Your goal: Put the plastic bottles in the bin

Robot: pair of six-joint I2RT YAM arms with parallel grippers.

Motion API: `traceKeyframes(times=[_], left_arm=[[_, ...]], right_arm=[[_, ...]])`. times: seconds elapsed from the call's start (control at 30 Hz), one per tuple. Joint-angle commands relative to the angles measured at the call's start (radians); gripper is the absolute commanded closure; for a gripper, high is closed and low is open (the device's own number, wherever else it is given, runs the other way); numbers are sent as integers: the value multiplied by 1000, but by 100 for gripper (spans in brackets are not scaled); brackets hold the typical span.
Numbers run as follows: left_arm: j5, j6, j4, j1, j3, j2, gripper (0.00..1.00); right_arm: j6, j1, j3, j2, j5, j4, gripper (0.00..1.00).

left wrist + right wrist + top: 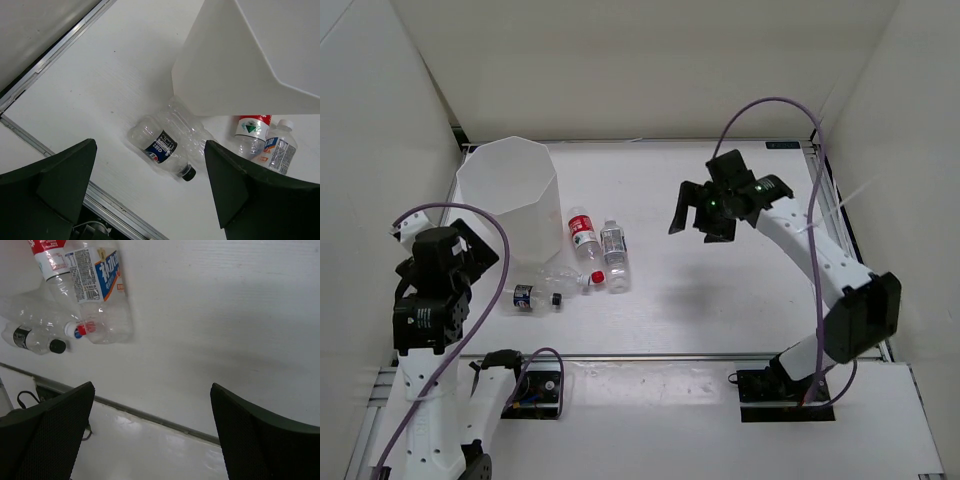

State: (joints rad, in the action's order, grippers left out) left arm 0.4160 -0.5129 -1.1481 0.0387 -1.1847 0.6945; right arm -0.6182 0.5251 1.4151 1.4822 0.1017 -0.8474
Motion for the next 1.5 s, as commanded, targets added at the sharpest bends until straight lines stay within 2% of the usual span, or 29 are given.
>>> traceKeyframes(times=[0.0, 0.13, 0.27, 0.4, 0.57, 0.63, 0.8, 1.2, 1.27, 1.3, 1.37, 1.4, 1.47], left_arm=[[-17, -3, 16, -8, 31, -35, 0], [-26, 7, 4, -8, 74, -59, 0], [-26, 7, -19, -8, 95, -69, 0], [-26, 7, -33, -8, 96, -55, 0], [-2, -5, -42, -8, 106, -39, 0], [7, -6, -42, -8, 119, -39, 0], [7, -15, -51, -8, 128, -6, 0], [26, -15, -84, -8, 65, 50, 0], [26, -15, -94, -8, 54, 50, 0], [26, -15, -94, -8, 54, 50, 0], [26, -15, -104, -8, 30, 50, 0], [36, -15, -113, -8, 20, 50, 0], [37, -15, -122, -8, -9, 50, 0]], right_arm=[[104, 9, 126, 62, 78, -30, 0], [181, 23, 142, 182, 127, 76, 0], [221, 23, 335, 438, 147, 36, 0], [232, 23, 473, 580, 147, 36, 0], [241, 32, 610, 742, 257, 45, 0], [229, 42, 622, 763, 343, 94, 0], [196, 96, 613, 825, 444, 133, 0], [132, 121, 662, 981, 481, 133, 0], [123, 121, 641, 981, 472, 133, 8], [123, 121, 627, 981, 463, 133, 20], [123, 121, 599, 937, 443, 133, 32], [123, 121, 573, 917, 423, 133, 42], [123, 112, 553, 839, 408, 133, 50]])
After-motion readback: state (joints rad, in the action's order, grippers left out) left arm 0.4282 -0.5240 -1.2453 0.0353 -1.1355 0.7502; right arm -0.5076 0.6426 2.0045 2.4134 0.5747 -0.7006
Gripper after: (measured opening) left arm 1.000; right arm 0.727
